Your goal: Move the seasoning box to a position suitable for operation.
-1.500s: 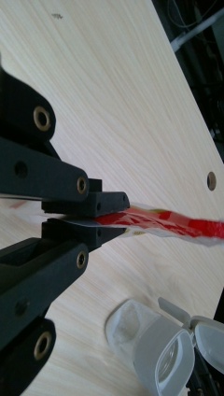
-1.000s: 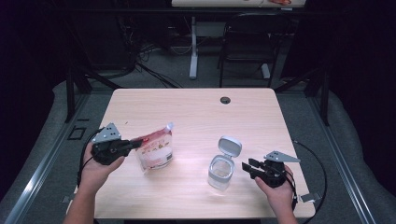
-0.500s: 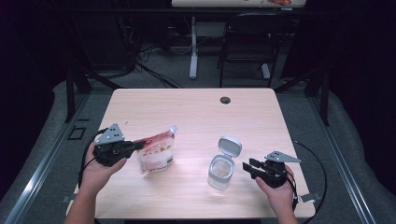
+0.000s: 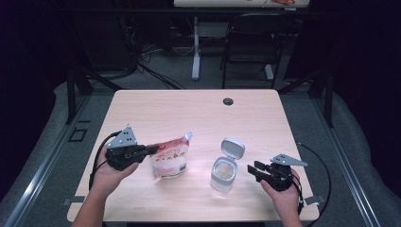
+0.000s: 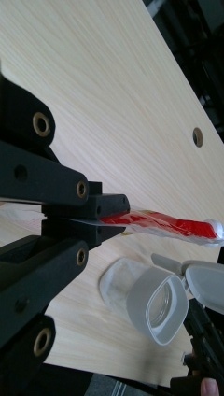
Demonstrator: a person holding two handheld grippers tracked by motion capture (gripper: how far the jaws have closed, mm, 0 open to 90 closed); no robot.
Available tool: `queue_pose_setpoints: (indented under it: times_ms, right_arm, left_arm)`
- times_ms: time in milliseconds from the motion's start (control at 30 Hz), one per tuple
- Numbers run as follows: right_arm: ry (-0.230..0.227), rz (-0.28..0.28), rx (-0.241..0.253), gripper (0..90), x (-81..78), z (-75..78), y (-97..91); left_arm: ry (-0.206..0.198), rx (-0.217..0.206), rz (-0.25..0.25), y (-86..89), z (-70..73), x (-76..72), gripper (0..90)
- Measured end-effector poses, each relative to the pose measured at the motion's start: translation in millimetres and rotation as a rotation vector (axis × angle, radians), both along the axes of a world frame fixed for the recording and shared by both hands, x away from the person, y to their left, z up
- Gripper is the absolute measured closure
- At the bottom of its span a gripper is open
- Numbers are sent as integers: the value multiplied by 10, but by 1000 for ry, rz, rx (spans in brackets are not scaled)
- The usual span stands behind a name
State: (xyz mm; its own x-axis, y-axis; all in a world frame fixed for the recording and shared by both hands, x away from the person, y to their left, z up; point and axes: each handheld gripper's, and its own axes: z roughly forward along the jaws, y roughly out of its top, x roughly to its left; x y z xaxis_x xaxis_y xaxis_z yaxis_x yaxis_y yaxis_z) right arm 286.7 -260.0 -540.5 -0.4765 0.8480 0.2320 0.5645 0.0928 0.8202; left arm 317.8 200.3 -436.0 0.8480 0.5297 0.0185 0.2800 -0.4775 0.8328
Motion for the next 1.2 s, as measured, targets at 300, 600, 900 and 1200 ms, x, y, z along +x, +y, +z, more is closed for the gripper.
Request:
queue_pose_setpoints:
  times_ms: [300,600,900,1200]
  right_arm:
    - [2,-3,1,606,-4,-2,-10]
    - [1,-5,-1,606,-11,4,-12]
    - [-2,-4,2,606,-10,7,-14]
    - [-19,11,2,618,-20,87,7]
  left_arm:
    - [-1,-1,-39,-150,-8,-26,900]
    - [3,-11,-102,-293,-20,-78,900]
    - [25,-19,-153,-341,-24,-104,900]
    - [60,-38,-161,-267,-55,-92,895]
